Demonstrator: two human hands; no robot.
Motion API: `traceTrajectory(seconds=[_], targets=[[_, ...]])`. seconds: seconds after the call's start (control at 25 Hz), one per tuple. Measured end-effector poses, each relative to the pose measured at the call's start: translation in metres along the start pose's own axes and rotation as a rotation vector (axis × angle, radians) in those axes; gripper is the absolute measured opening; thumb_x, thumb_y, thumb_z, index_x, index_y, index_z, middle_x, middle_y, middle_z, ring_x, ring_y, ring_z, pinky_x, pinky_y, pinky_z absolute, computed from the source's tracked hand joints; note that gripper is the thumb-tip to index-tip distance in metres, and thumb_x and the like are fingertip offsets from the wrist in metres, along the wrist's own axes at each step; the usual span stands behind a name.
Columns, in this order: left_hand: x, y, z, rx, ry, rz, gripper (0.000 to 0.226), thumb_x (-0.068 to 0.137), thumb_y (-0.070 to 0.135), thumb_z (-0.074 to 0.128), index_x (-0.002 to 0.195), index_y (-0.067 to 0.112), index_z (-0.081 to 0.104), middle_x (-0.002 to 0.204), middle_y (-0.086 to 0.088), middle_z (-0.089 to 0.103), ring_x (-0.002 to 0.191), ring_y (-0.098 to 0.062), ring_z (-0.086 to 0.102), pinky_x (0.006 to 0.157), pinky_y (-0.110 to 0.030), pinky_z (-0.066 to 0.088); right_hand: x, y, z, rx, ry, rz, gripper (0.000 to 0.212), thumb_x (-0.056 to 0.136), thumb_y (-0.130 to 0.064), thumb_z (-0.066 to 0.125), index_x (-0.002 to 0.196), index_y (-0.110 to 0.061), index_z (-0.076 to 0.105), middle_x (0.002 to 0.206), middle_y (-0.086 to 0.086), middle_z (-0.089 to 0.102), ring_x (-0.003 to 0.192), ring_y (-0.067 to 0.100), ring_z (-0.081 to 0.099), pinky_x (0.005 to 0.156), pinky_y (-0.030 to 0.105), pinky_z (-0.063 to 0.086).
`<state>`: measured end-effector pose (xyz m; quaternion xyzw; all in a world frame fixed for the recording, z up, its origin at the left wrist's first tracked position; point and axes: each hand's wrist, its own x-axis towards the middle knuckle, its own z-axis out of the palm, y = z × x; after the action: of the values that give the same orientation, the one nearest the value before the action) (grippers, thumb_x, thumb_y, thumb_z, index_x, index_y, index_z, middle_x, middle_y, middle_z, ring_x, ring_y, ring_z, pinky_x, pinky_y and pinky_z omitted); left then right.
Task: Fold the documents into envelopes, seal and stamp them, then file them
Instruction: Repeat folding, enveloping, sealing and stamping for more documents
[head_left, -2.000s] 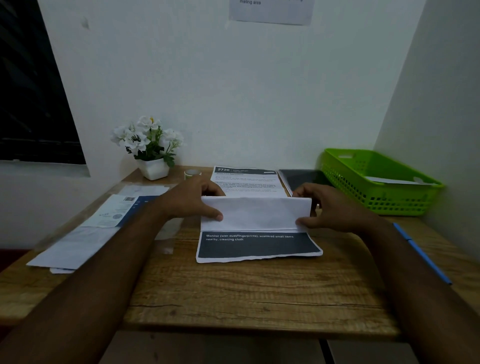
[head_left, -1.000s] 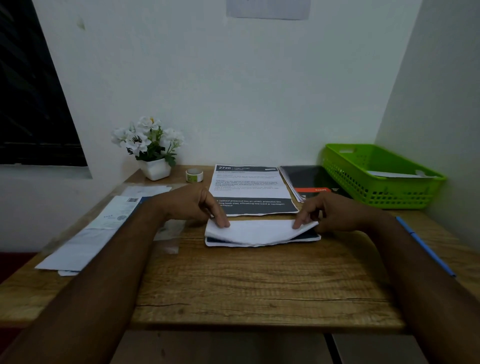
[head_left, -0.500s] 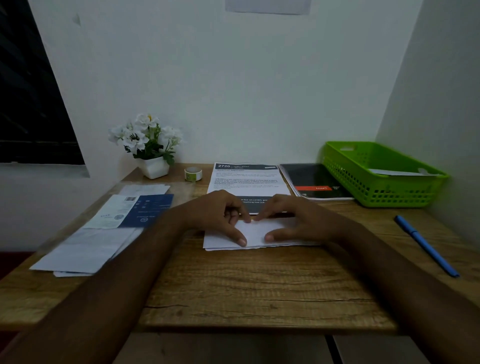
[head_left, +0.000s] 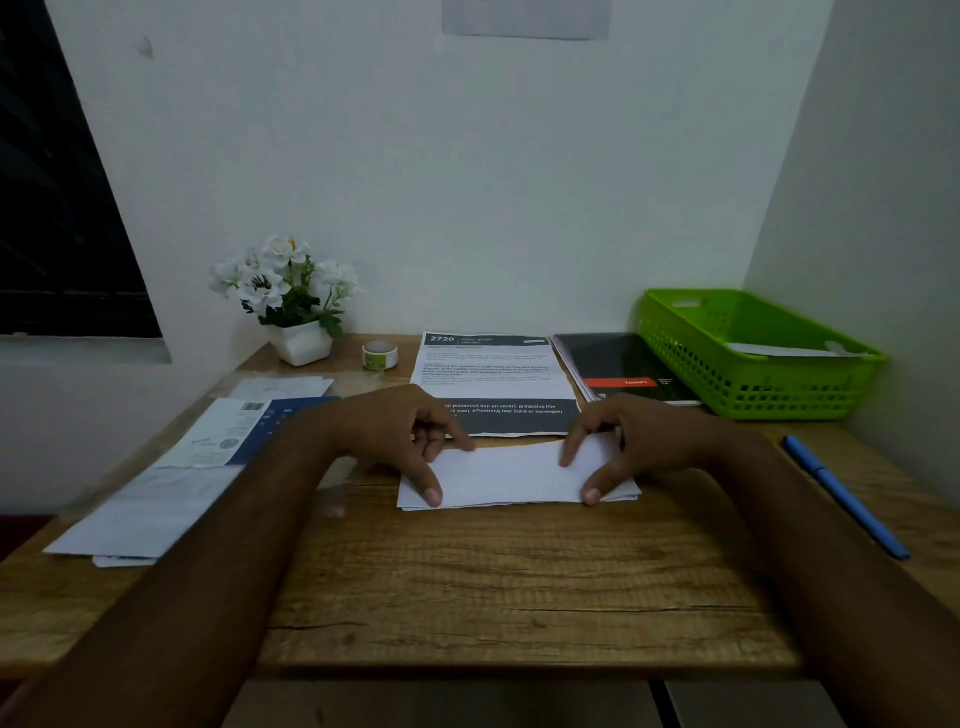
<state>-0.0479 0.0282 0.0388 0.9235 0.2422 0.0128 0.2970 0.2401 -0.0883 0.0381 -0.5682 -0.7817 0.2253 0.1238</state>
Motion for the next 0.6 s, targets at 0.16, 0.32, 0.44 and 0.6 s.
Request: traceTrajectory(seconds=[0.16,0.32,0.44,0.6], targets=[[-0.008,-0.007,-0.006,-0.029,-0.008,-0.041,0.048,0.055,0.04,0.086,0.1,0.044,0.067,0.076,0.017,0.064,0.07,0.001,0.055,0.061,-0.01,0.042,-0.012,0.014,-0.01,0.048,-0.002,0.054,0.022,0.06,-0.038,0.088,0.07,-0.04,0.069,0.065,-0.019,0.063,0.058,-0.005,0.053,0.058,0.014,0.04],[-0.009,-0.01,-0.007,-0.062,-0.007,-0.04,0.041,0.063,0.029,0.085,0.099,0.04,0.069,0.075,0.019,0.065,0.07,0.001,0.056,0.062,-0.011,0.042,-0.016,0.019,-0.012,0.095,0.042,0.124,0.033,0.067,-0.05,0.078,0.054,-0.025,0.061,0.05,-0.011,0.052,0.05,0.005,0.047,0.054,0.02,0.038],[-0.006,-0.01,-0.005,-0.072,0.037,-0.037,0.031,0.069,0.028,0.082,0.096,0.037,0.071,0.071,0.019,0.064,0.068,0.004,0.054,0.06,-0.01,0.041,-0.01,0.017,-0.007,0.07,0.212,0.076,0.042,0.074,-0.051,0.074,0.051,-0.023,0.054,0.046,-0.01,0.047,0.046,0.005,0.044,0.048,0.018,0.036],[-0.001,-0.008,0.004,-0.083,0.277,-0.025,0.011,0.073,0.03,0.079,0.082,0.031,0.074,0.07,0.016,0.066,0.065,0.006,0.053,0.054,-0.008,0.04,0.002,0.01,0.008,-0.006,0.377,-0.017,0.042,0.077,-0.054,0.071,0.059,-0.02,0.053,0.051,-0.01,0.044,0.05,0.004,0.039,0.053,0.03,0.033]])
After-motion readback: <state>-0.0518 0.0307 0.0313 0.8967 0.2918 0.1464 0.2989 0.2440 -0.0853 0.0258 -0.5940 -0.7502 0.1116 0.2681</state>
